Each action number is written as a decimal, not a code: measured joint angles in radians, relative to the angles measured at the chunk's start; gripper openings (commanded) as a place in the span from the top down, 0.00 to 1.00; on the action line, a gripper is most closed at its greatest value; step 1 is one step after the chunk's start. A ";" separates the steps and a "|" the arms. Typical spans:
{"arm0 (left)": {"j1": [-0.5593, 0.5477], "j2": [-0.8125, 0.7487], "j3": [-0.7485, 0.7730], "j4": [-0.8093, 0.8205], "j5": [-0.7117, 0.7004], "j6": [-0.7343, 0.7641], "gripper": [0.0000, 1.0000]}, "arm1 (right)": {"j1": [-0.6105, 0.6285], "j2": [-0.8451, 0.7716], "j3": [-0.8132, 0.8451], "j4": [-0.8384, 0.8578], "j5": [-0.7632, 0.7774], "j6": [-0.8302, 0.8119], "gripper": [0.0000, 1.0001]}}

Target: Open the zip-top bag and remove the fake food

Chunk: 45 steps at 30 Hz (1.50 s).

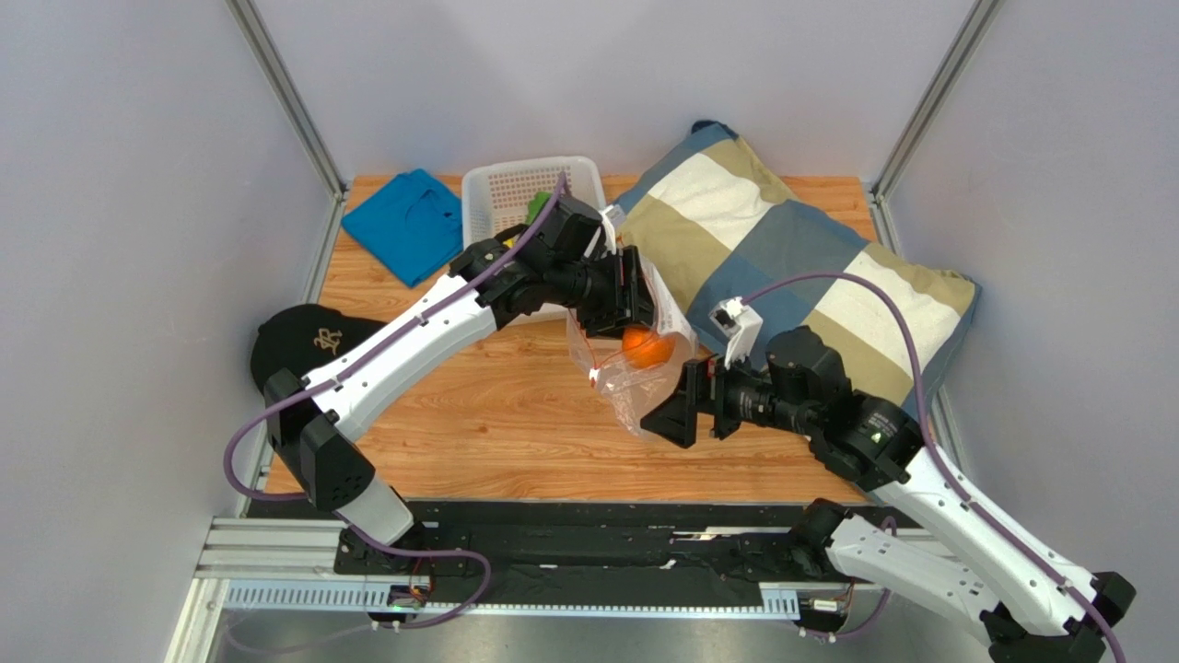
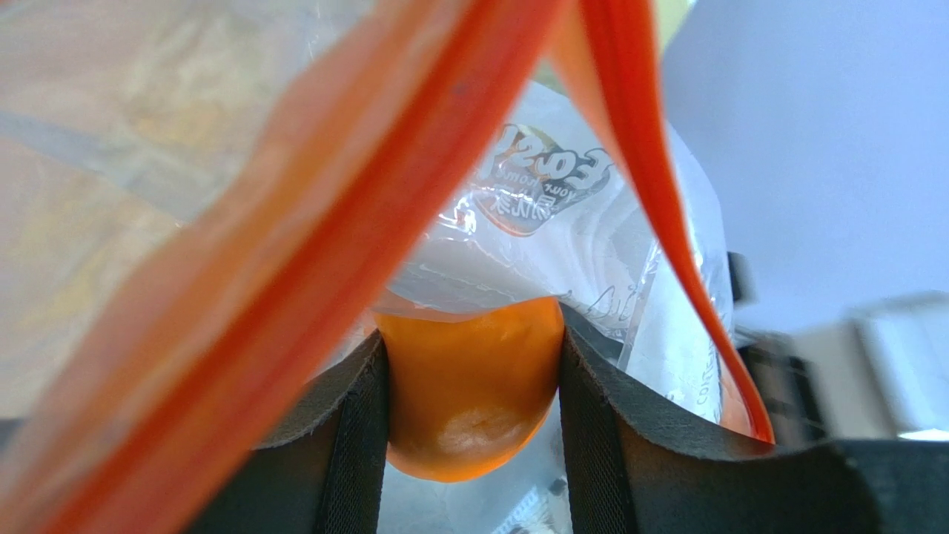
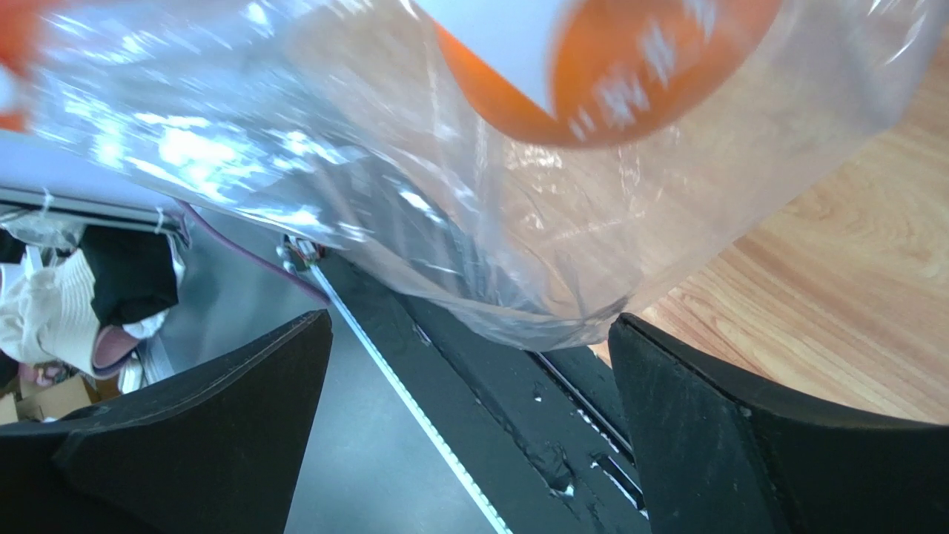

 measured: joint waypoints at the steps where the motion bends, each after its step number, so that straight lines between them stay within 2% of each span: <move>1: 0.003 0.000 0.000 0.015 0.020 -0.005 1.00 | 0.001 -0.010 -0.029 0.017 -0.007 0.000 0.00; 7: 0.024 0.000 0.000 0.040 0.081 -0.055 1.00 | 0.010 -0.016 -0.114 0.072 0.029 -0.025 0.00; 9: 0.033 -0.005 -0.006 0.059 0.097 -0.087 1.00 | 0.012 -0.021 -0.130 0.114 0.047 -0.032 0.03; 12: 0.047 -0.030 -0.045 0.103 0.124 -0.136 1.00 | 0.020 -0.027 -0.164 0.183 0.071 -0.042 0.25; 13: 0.050 -0.038 -0.056 0.114 0.132 -0.149 1.00 | 0.022 -0.026 -0.175 0.203 0.077 -0.042 0.41; 18: 0.072 -0.064 -0.083 0.146 0.152 -0.178 1.00 | 0.031 0.035 -0.185 0.244 0.103 -0.025 0.55; 19: 0.077 -0.071 -0.085 0.148 0.154 -0.177 1.00 | 0.037 0.050 -0.185 0.239 0.119 -0.018 0.64; 21: 0.084 -0.082 -0.091 0.146 0.155 -0.175 1.00 | 0.051 0.065 -0.191 0.227 0.163 0.001 0.74; 22: 0.086 -0.086 -0.095 0.146 0.156 -0.174 1.00 | 0.057 0.066 -0.192 0.215 0.186 0.009 0.90; 23: 0.090 -0.090 -0.099 0.143 0.158 -0.172 1.00 | 0.061 0.066 -0.192 0.201 0.223 0.021 1.00; 30: 0.104 -0.111 -0.162 0.092 0.199 -0.143 1.00 | 0.069 0.119 -0.161 0.071 0.458 0.089 1.00; 37: 0.109 -0.111 -0.151 -0.038 0.243 0.005 1.00 | 0.070 0.278 -0.102 -0.022 0.533 0.102 0.99; 38: 0.109 -0.111 -0.145 -0.067 0.248 0.042 1.00 | 0.070 0.292 -0.102 -0.030 0.530 0.101 0.95; 39: 0.105 -0.111 -0.138 -0.090 0.249 0.075 1.00 | 0.070 0.300 -0.102 -0.032 0.521 0.099 0.75; 40: 0.099 -0.111 -0.130 -0.115 0.236 0.106 1.00 | 0.070 0.304 -0.102 -0.032 0.506 0.093 0.70; 41: 0.092 -0.111 -0.124 -0.140 0.218 0.143 1.00 | 0.071 0.304 -0.099 -0.037 0.479 0.084 0.70; 43: 0.083 -0.113 -0.111 -0.182 0.174 0.199 1.00 | 0.071 0.304 -0.090 -0.058 0.432 0.077 0.64; 45: 0.082 -0.121 -0.109 -0.214 0.116 0.253 1.00 | 0.070 0.296 -0.089 -0.067 0.383 0.077 0.52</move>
